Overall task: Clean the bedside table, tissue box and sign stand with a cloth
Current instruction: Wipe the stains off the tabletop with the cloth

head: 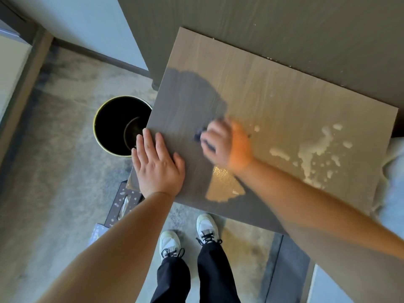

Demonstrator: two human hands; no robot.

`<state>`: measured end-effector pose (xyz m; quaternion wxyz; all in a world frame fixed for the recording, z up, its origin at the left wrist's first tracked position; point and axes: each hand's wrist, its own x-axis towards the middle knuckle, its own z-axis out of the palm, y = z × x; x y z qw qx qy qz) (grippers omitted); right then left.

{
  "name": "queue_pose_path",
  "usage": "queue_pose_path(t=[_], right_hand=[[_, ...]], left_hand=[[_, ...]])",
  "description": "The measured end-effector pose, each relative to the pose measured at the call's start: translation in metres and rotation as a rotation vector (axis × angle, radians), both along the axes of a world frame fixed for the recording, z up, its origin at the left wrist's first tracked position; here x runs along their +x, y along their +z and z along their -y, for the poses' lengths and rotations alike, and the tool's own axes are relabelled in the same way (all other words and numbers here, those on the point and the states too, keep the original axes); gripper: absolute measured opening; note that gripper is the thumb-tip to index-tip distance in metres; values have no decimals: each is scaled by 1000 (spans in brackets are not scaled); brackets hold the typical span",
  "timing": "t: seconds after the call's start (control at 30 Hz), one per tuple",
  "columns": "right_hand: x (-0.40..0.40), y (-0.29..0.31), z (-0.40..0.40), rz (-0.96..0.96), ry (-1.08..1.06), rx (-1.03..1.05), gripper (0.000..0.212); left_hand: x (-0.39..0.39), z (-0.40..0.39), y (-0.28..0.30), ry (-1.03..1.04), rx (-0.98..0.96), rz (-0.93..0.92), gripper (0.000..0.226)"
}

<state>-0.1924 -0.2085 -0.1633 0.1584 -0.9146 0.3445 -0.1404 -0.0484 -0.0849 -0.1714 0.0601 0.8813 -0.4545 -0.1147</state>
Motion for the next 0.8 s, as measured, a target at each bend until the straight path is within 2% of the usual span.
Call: queue_pose_path(t=[0.07,0.13,0.2,0.3,0.37,0.43,0.6,0.7,0.8], right_hand=[[-17,3,-31,-23,107,37,9],[-28,10,-18,0,80,48,11],[-40,18,28,68,-155,-7,12],[-78,29,121,-25,-497,-155,21],[-100,26,155,-155,-597,-184,29],[-106,18,160,-265,-593,-162,28],[-88,16,109,-204,-474,-60,26],[-75,11,19,-141,-319,4,18],[-72,6,-81,-169,-191,3,19]], left_hand=[[0,0,1,0,7,-1,67],[0,0,0,4,0,-2,68],[0,0,-1,3,-12,1,67],[-1,0,-4,0,-23,10,67],[-1,-1,-5,4,-23,11,67],[-1,-1,-5,7,-24,12,67],[-1,0,-3,6,-25,17,67],[-2,0,-1,12,-19,17,67],[-3,0,1,7,-23,17,67]])
